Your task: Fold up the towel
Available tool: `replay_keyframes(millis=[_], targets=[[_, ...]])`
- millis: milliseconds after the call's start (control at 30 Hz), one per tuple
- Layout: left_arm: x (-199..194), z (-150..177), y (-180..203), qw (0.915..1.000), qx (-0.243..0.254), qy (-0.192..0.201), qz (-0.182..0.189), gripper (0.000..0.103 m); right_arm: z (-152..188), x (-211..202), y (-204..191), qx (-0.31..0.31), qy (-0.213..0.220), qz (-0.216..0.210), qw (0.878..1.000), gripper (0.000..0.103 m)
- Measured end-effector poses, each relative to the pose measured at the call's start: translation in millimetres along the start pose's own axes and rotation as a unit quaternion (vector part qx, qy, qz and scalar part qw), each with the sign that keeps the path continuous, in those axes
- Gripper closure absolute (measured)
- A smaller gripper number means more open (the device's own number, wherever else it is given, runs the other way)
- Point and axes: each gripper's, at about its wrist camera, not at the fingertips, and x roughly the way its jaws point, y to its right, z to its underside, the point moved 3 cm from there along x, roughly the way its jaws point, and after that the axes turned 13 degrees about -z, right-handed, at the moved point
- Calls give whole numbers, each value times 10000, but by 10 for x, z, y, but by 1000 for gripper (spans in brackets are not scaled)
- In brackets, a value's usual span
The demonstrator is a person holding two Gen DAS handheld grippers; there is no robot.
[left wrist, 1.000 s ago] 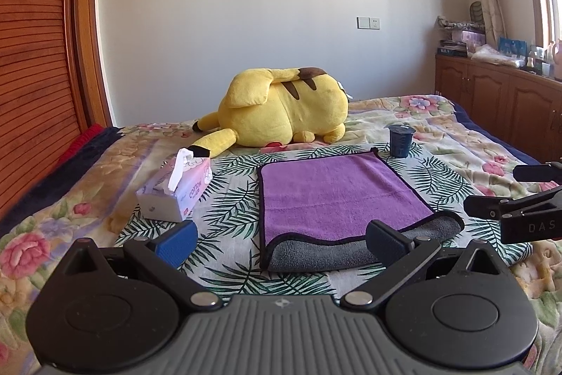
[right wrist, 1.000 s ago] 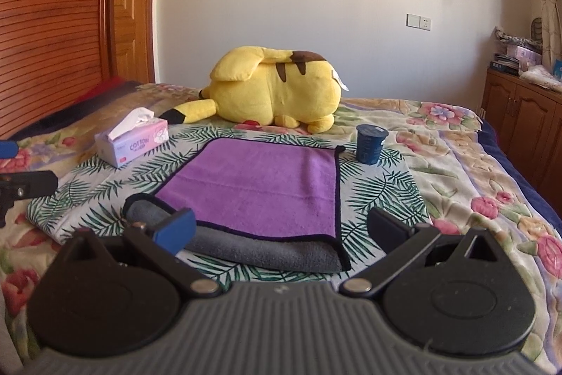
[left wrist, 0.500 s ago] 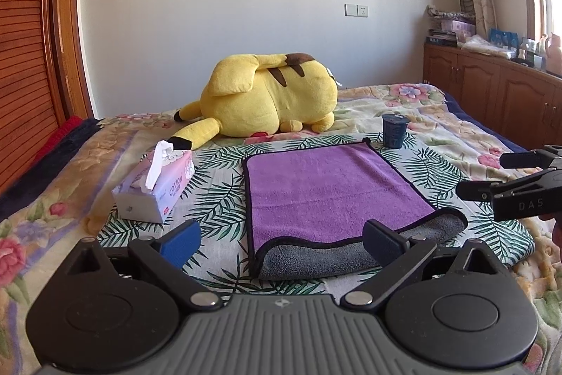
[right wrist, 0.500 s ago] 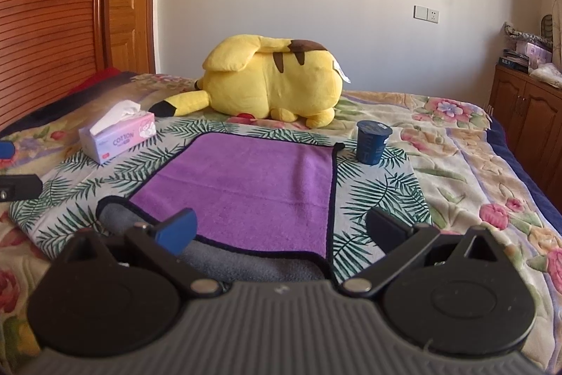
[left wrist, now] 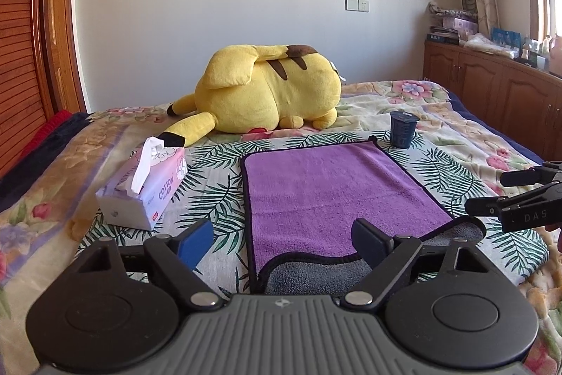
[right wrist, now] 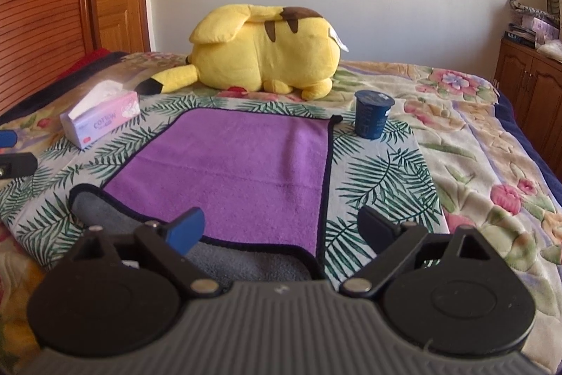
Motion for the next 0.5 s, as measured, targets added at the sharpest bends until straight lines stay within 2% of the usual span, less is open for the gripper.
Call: replay_keyframes(millis=[200,367,500], targets=[[210,28,-1,9997,31,-219,64,42,27,115,94,98,-185,-23,9998,11],[394,84,-14,9989,43,-447,111,51,62,207,161,170,-361,-56,9992,13],[579,139,-59,9969,-83,-752,222,54,95,271,195,167,-490,-86,9986,15]])
